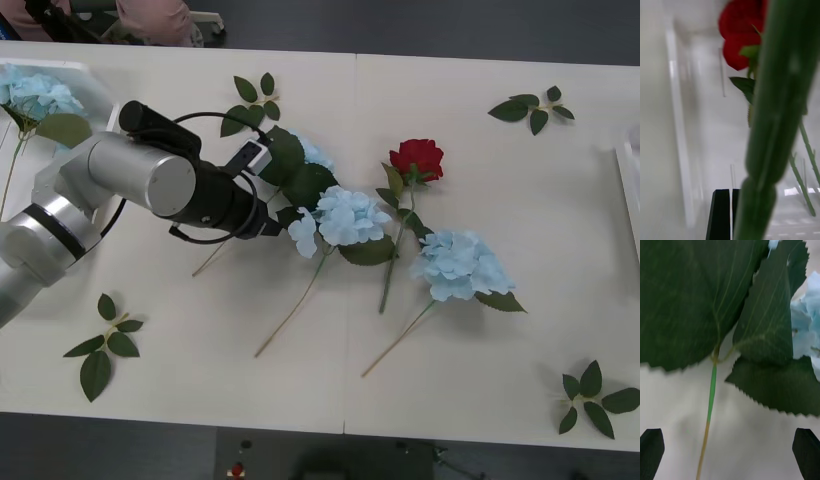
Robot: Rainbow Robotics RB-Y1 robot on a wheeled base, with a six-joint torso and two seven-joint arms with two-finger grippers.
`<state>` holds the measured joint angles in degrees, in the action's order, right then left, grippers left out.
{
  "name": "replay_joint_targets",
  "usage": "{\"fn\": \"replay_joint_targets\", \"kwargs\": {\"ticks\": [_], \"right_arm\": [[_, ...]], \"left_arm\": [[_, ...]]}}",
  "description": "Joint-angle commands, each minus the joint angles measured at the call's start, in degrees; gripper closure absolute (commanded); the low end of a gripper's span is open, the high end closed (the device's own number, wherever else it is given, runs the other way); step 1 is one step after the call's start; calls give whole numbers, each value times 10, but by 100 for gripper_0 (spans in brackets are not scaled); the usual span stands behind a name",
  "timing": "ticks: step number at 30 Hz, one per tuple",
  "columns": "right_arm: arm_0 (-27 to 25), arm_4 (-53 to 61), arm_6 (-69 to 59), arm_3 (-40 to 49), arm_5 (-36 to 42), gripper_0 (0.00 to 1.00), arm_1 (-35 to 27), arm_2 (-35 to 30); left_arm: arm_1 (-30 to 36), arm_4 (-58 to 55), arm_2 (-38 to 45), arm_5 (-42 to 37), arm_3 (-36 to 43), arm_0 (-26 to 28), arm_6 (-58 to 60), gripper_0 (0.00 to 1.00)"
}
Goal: Put the red flowers into the right box and the blue flowers into the left box
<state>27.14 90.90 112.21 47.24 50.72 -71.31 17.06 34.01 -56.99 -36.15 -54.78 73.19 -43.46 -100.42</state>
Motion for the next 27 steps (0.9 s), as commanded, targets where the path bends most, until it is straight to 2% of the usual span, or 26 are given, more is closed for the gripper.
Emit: {"fn": "replay_joint_targets", "kwargs": {"ticks": [1,6,8,9,10,11,13,14,18,22,25,27], "right_arm": [[3,3,-14,-46,-49,100,-2,29],[3,5,-24,-93,-105,100,21,49],[3,4,-29,-101,-115,100,29,51],[3,4,-30,-103,-118,95,31,51],[3,4,-31,-107,-124,75,33,51],[3,4,-31,-110,-128,58,35,51],[3,2,-32,-116,-131,42,35,51],[3,-1,-31,-118,-131,33,35,51],[3,-20,-25,-117,-130,19,33,51],[3,-19,-23,-94,-105,13,28,50],[-7,18,-28,-29,-51,12,13,47],[-26,24,-58,43,-16,12,-1,35]], "left_arm": [[-38,36,2,12,-61,-60,-63,0],[-61,73,-65,63,-110,-92,-63,0],[-61,69,-110,91,-134,-105,-60,23],[-60,67,-119,98,-139,-108,-60,28],[-61,66,-137,111,-147,-110,-58,44],[-61,66,-147,123,-154,-111,-57,70],[-60,66,-150,130,-160,-110,-56,100],[-59,66,-150,131,-161,-111,-55,100],[-44,72,-142,132,-152,-116,-56,100],[-12,85,-119,132,-126,-117,-56,100],[38,96,-103,125,-78,-124,-57,100],[94,97,-92,89,-13,-136,-59,100]]}}
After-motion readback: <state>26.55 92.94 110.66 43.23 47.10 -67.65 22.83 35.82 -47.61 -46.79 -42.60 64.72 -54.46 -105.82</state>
